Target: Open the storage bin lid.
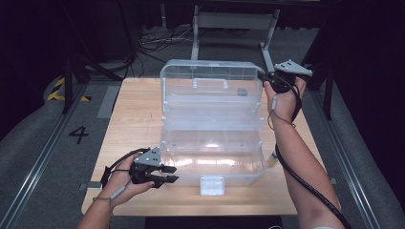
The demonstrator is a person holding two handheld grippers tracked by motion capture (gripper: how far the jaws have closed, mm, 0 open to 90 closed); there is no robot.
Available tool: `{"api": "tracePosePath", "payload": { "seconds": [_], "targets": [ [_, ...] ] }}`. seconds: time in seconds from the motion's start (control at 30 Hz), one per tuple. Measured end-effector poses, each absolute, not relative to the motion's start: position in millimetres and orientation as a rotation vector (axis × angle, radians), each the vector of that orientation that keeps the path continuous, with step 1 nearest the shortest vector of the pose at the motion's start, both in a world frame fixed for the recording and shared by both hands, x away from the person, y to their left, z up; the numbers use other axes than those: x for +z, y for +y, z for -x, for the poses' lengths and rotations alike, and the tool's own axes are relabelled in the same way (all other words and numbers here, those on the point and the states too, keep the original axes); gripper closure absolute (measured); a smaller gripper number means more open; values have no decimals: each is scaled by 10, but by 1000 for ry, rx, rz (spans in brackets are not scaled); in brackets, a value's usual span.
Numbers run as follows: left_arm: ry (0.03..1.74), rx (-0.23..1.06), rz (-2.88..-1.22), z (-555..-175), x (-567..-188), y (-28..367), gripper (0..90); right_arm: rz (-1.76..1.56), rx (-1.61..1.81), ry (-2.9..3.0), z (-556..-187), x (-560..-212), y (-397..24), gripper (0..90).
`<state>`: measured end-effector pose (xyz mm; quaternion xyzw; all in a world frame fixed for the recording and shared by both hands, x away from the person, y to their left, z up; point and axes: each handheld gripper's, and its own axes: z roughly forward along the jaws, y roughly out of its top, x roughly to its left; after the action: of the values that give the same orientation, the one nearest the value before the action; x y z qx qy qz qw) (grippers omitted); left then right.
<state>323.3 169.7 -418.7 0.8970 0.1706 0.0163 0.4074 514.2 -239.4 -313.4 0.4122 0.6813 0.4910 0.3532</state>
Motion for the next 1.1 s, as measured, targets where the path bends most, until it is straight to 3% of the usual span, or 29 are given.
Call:
{"api": "tracePosePath", "payload": {
  "seconds": [1.1],
  "targets": [
    [439, 30, -2256, -3243, -4190, 1697, 662, -1004, 1312, 1815, -5523, -3358, -2455, 836]
  ]
}}
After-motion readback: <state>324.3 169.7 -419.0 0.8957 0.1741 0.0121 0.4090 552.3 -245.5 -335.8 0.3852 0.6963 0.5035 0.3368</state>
